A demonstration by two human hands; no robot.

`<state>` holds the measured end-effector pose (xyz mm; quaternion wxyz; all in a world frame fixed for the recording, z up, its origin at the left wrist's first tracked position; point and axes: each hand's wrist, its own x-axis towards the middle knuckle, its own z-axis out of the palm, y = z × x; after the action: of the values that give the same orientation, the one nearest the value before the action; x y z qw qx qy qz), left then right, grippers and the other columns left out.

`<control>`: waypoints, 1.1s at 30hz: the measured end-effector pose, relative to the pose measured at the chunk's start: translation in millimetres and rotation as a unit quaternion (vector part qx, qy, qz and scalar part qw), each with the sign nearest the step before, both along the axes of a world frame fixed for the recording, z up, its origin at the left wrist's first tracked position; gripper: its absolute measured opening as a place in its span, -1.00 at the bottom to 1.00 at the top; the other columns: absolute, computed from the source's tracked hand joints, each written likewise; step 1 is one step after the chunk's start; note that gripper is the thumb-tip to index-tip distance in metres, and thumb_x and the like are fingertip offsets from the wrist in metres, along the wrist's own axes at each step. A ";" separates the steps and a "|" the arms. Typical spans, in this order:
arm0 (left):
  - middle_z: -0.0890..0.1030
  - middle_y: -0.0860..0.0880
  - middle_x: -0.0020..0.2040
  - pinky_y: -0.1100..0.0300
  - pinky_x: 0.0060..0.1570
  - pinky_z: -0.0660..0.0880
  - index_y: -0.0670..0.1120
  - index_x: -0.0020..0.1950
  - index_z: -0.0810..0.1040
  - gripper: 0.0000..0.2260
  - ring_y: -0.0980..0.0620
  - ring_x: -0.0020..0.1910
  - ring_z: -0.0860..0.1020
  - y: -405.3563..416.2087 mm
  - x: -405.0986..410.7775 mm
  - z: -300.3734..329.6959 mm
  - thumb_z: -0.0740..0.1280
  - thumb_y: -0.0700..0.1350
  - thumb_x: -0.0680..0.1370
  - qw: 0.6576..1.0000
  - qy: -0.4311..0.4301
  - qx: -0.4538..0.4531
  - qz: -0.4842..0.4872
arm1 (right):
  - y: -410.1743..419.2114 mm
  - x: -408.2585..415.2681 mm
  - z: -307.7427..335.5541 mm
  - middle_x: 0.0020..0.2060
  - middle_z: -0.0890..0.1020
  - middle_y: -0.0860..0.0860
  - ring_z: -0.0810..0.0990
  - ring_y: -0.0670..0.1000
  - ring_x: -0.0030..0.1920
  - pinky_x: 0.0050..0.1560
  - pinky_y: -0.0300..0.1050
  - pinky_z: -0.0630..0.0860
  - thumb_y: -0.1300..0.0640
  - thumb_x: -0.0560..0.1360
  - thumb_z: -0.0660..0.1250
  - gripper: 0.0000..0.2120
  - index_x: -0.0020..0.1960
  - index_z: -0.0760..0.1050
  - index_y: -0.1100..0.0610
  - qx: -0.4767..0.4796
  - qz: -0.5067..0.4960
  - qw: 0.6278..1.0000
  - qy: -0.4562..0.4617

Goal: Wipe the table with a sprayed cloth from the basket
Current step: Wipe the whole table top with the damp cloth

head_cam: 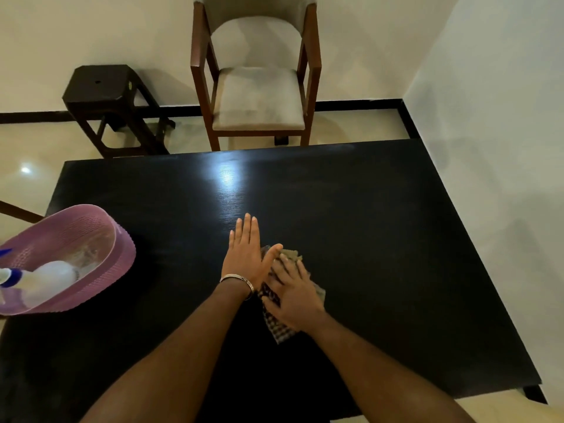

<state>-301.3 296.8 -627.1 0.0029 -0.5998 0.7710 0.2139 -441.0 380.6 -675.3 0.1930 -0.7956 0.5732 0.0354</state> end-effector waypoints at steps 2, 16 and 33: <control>-0.19 -0.10 0.59 0.01 0.53 -0.20 -0.16 0.57 -0.19 -0.05 -0.05 0.56 -0.25 3.7 -10.4 -2.1 -0.34 0.48 0.40 1.000 -0.001 -0.009 -0.002 | -2.0 -35.7 -0.7 0.62 -0.05 -0.07 -0.12 0.10 0.61 0.54 0.17 -0.25 -0.27 0.59 0.02 -0.39 0.61 0.01 -0.20 -0.016 -0.071 0.997 0.009; -0.19 -0.10 0.59 -0.01 0.54 -0.15 -0.15 0.57 -0.19 -0.14 -0.06 0.56 -0.23 -35.8 -106.2 8.2 -0.25 0.40 0.45 0.999 -0.007 -0.040 -0.033 | -25.4 -261.0 -5.4 0.62 -0.01 0.02 -0.04 0.17 0.59 0.54 0.27 -0.10 -0.27 0.62 0.04 -0.37 0.61 -0.10 -0.20 -0.009 -0.295 0.952 0.085; -0.14 -0.12 0.59 -0.03 0.54 -0.13 -0.15 0.58 -0.15 -0.15 -0.07 0.56 -0.19 -196.4 -117.5 -9.2 -0.21 0.40 0.48 0.995 -0.029 -0.078 -0.053 | -193.5 -279.6 -16.9 0.60 0.09 0.07 0.01 0.21 0.58 0.53 0.28 -0.07 -0.24 0.62 0.04 -0.40 0.61 0.01 -0.15 -0.062 -0.306 0.946 0.085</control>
<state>-418.8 100.4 -636.3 -0.0102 -0.5624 0.8157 0.1352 -720.6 187.1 -692.2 0.0955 -0.5866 0.8042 0.0062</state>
